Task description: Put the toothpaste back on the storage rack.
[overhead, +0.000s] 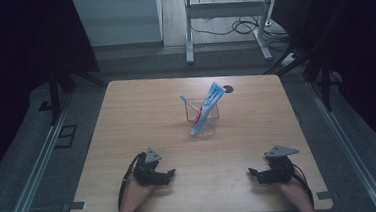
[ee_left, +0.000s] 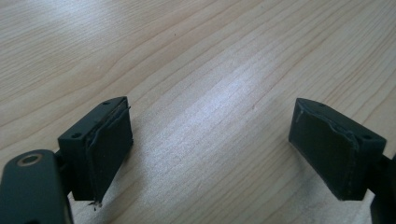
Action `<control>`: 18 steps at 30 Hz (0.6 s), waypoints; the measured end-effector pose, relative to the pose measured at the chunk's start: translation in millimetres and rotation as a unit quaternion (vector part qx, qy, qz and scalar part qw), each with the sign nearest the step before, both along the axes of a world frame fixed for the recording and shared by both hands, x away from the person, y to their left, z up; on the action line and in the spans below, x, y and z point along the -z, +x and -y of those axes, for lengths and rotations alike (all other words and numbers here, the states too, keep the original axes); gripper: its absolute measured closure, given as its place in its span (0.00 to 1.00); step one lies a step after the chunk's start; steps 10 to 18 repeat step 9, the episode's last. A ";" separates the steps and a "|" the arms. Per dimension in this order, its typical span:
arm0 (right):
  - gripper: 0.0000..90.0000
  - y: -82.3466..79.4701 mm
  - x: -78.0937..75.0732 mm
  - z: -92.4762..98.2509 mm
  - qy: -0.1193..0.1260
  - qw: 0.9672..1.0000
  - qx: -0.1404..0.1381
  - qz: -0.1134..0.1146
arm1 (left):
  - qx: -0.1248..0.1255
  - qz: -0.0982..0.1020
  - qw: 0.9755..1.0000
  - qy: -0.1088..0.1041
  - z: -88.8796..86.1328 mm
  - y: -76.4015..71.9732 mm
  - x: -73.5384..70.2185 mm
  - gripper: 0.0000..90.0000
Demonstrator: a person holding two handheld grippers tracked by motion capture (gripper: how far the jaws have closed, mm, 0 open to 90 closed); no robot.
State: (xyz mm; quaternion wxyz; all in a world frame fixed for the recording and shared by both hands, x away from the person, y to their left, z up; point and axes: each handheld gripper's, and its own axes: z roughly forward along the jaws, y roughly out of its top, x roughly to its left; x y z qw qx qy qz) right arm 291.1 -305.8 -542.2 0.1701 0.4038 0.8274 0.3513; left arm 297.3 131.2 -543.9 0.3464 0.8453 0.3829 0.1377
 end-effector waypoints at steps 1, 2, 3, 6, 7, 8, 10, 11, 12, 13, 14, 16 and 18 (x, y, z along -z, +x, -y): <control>0.09 0.0 0.0 0.0 0.000 1.000 0.000 0.000 | 0.000 0.002 1.000 0.005 0.7 -0.5 -0.1 0.15; 0.10 0.0 0.0 0.0 0.000 1.000 0.000 0.000 | -0.001 0.001 1.000 0.004 0.7 -0.5 0.0 0.15; 0.09 0.0 0.0 0.0 0.000 1.000 0.000 0.000 | -0.001 0.001 1.000 0.004 0.6 -0.4 0.0 0.15; 0.10 0.0 0.0 0.1 0.001 1.000 0.000 0.000 | -0.002 0.002 1.000 0.005 0.6 -0.7 0.1 0.15; 0.10 -0.1 0.0 0.2 0.002 1.000 0.001 -0.001 | -0.002 0.002 1.000 0.004 0.5 -0.7 0.1 0.15; 0.10 0.0 0.0 0.2 0.002 1.000 0.001 -0.001 | -0.002 0.002 1.000 0.004 0.5 -0.8 0.1 0.15; 0.10 0.0 0.0 0.3 0.002 1.000 0.001 -0.001 | -0.003 0.002 1.000 0.004 0.5 -0.8 0.1 0.15; 0.10 0.0 0.0 0.3 0.002 1.000 0.001 -0.001 | -0.003 0.002 1.000 0.004 0.5 -0.8 0.1 0.15; 0.10 0.0 0.0 0.3 0.002 1.000 0.001 -0.001 | -0.003 0.002 1.000 0.004 0.5 -0.8 0.1 0.15; 0.10 0.0 0.0 0.3 0.002 1.000 0.001 -0.001 | -0.003 0.002 1.000 0.004 0.5 -0.8 0.1 0.15; 0.10 0.0 0.0 0.3 0.002 1.000 0.001 -0.001 | -0.003 0.002 1.000 0.004 0.5 -0.8 0.1 0.15; 0.10 0.0 0.0 0.3 0.002 1.000 0.001 -0.001 | -0.003 0.002 1.000 0.004 0.5 -0.8 0.1 0.15; 0.10 0.0 0.0 0.3 0.002 1.000 0.001 -0.001 | -0.003 0.002 1.000 0.004 0.5 -0.8 0.1 0.15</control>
